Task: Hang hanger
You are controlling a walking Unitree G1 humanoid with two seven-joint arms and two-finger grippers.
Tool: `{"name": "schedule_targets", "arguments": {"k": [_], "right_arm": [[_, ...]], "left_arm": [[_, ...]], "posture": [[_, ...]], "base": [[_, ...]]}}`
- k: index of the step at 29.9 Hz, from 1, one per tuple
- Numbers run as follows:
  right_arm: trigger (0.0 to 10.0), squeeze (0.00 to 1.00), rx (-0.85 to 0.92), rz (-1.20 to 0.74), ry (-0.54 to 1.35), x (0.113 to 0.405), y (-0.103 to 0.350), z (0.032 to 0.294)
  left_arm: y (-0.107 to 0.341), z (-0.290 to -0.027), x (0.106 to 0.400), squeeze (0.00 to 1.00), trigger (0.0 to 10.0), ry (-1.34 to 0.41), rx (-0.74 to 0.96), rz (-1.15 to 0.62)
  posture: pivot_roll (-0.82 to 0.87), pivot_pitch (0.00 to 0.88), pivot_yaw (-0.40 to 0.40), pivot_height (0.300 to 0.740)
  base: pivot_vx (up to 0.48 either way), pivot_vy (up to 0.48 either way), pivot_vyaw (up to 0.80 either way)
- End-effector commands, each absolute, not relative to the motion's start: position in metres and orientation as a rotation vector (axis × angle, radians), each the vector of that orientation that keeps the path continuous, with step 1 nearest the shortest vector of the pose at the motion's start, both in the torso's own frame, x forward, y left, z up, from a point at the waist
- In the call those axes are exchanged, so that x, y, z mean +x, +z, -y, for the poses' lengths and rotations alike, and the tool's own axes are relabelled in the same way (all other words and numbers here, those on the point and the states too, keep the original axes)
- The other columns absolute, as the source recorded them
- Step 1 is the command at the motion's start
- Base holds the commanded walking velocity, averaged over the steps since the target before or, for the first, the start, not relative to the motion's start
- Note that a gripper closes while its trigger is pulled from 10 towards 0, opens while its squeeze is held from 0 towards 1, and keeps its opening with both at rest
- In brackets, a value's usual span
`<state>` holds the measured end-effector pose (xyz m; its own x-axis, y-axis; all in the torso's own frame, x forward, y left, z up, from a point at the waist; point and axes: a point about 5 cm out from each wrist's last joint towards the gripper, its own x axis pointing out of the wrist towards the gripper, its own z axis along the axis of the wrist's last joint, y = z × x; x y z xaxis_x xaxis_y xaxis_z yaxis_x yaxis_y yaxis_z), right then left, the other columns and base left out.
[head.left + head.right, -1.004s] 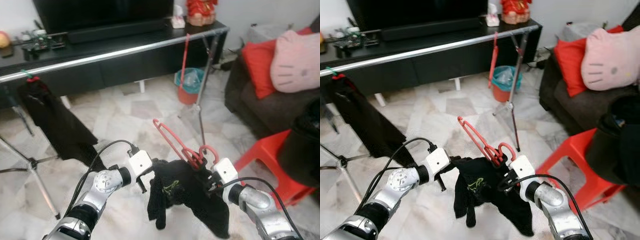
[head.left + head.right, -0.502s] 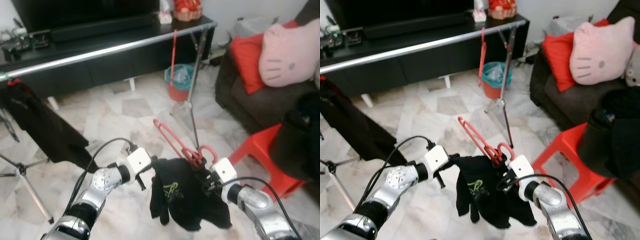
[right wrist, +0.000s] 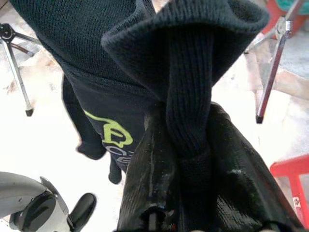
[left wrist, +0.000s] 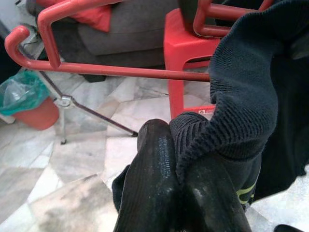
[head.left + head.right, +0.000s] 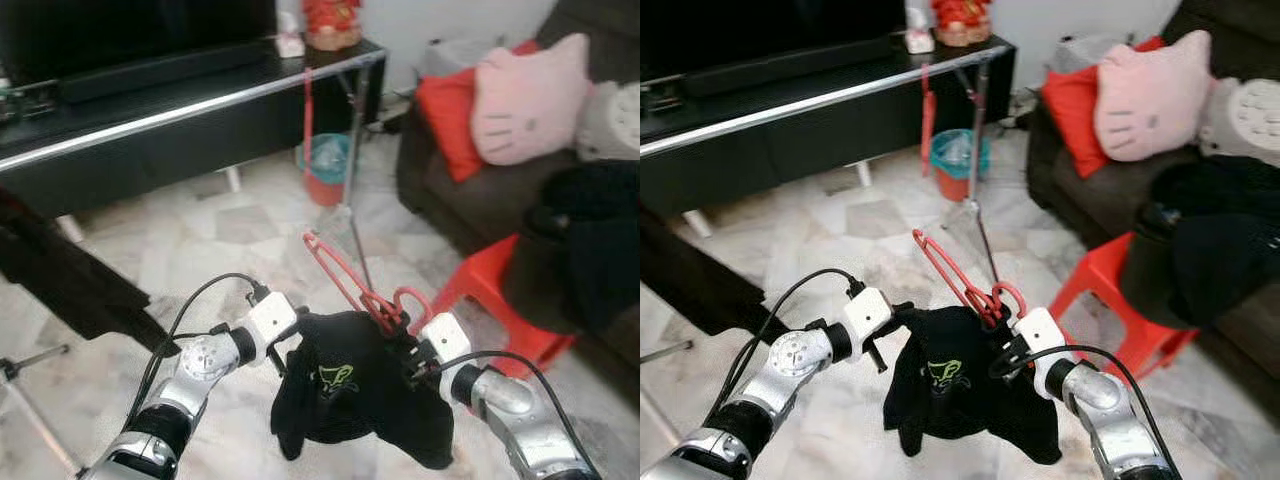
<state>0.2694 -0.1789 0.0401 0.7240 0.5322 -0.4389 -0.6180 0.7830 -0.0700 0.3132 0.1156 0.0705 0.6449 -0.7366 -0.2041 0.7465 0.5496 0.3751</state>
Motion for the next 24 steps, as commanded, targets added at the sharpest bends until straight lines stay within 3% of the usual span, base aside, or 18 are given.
{"name": "schedule_targets", "arguments": {"k": [1,7,12,24], "right_arm": [[10.0,0.00,-0.234,-0.383,0.646,0.2724,0.0471,0.1772],[10.0,0.00,-0.238,-0.382,0.652,0.2733,0.0481,0.1765],[10.0,0.00,-0.239,-0.379,0.651,0.2743,0.0492,0.1767],[10.0,0.00,-0.239,-0.377,0.648,0.2735,0.0496,0.1770]], "left_arm": [[0.0744,-0.1148,0.3145,0.00,10.0,-0.884,0.482,-0.002],[0.0755,-0.1148,0.3154,0.00,10.0,-0.885,0.482,0.003],[0.0754,-0.1149,0.3157,0.00,10.0,-0.881,0.484,0.002],[0.0732,-0.1139,0.3143,0.00,10.0,-0.887,0.483,-0.006]], "posture": [[-0.01,0.040,0.024,0.740],[-0.01,0.033,0.022,0.740],[-0.02,0.031,0.022,0.740],[-0.02,0.039,0.022,0.740]], "base": [[0.000,-0.480,-0.80],[0.000,-0.080,-0.80],[0.000,-0.411,-0.80],[0.000,0.000,-0.80]]}}
